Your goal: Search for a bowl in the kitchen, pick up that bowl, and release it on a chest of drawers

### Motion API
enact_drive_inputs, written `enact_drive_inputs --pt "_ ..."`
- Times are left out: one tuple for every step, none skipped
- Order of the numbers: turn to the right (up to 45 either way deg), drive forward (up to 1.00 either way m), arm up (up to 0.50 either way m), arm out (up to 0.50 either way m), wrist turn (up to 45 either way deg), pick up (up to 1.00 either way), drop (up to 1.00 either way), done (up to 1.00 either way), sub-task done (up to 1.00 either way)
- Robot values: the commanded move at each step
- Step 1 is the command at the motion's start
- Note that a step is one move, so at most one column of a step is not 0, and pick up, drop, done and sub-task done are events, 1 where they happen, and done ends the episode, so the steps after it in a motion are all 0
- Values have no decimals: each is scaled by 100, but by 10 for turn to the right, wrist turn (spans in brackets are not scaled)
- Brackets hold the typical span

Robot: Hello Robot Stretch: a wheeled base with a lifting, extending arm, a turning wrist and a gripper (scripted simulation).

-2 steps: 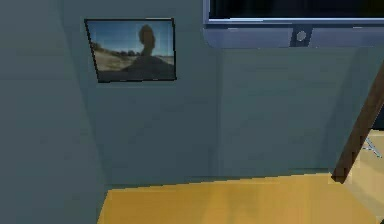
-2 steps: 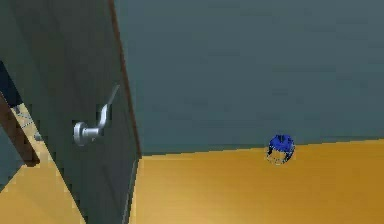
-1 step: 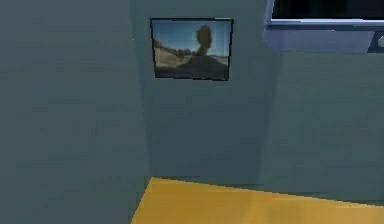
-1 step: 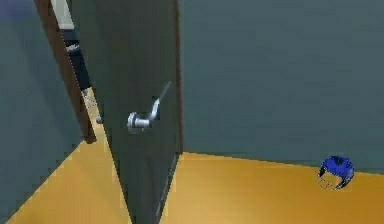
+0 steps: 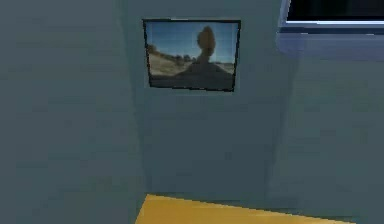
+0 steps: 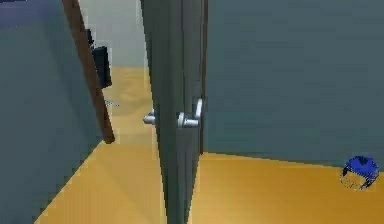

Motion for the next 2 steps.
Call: enact_drive_inputs --pt "450 0 0 0 0 0 0 0 0" --pt "30 0 0 0 0 0 0 0 0"
